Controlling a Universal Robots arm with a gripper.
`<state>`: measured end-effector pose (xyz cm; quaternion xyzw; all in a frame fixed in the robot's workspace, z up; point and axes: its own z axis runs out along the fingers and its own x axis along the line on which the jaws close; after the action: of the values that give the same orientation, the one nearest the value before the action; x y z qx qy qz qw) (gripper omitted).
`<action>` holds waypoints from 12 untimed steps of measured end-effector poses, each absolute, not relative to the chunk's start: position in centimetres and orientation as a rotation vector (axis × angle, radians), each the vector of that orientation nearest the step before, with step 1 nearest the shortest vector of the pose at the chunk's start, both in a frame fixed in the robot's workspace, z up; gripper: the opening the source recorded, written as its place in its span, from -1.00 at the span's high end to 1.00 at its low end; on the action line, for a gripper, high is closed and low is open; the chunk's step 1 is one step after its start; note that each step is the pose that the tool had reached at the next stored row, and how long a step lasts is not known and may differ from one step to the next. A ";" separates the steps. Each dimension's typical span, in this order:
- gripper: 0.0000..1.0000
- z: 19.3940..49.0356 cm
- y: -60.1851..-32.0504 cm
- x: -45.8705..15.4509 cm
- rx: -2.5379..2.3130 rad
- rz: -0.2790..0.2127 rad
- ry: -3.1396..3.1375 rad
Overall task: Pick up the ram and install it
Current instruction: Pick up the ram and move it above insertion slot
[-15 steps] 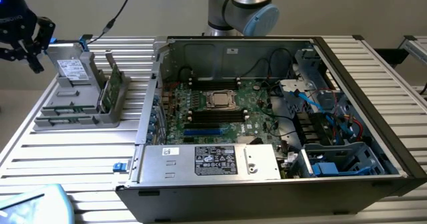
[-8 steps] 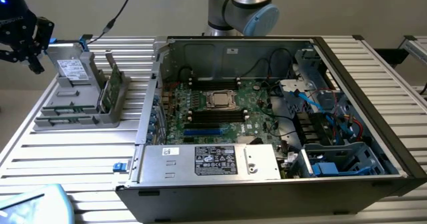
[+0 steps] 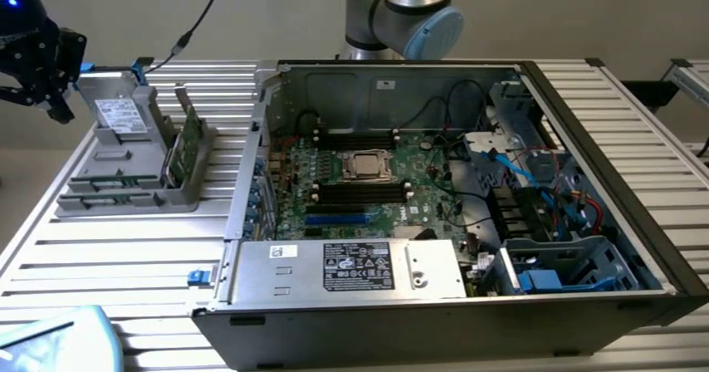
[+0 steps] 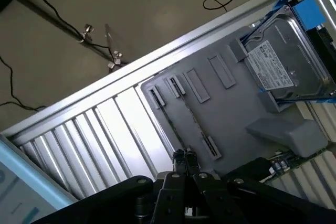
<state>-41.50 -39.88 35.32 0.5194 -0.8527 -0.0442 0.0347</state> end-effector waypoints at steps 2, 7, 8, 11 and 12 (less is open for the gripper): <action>0.79 35.3 -39.9 -41.5 1.644 -0.140 -2.592; 0.79 35.2 -39.9 -41.5 1.761 -0.148 -2.516; 0.79 35.2 -39.9 -41.5 1.786 -0.150 -2.498; 0.79 35.1 -39.9 -41.5 1.852 -0.154 -2.450; 0.79 35.1 -39.9 -41.5 1.876 -0.155 -2.432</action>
<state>-41.50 -39.88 35.06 0.6097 -0.7904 -0.0504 0.0331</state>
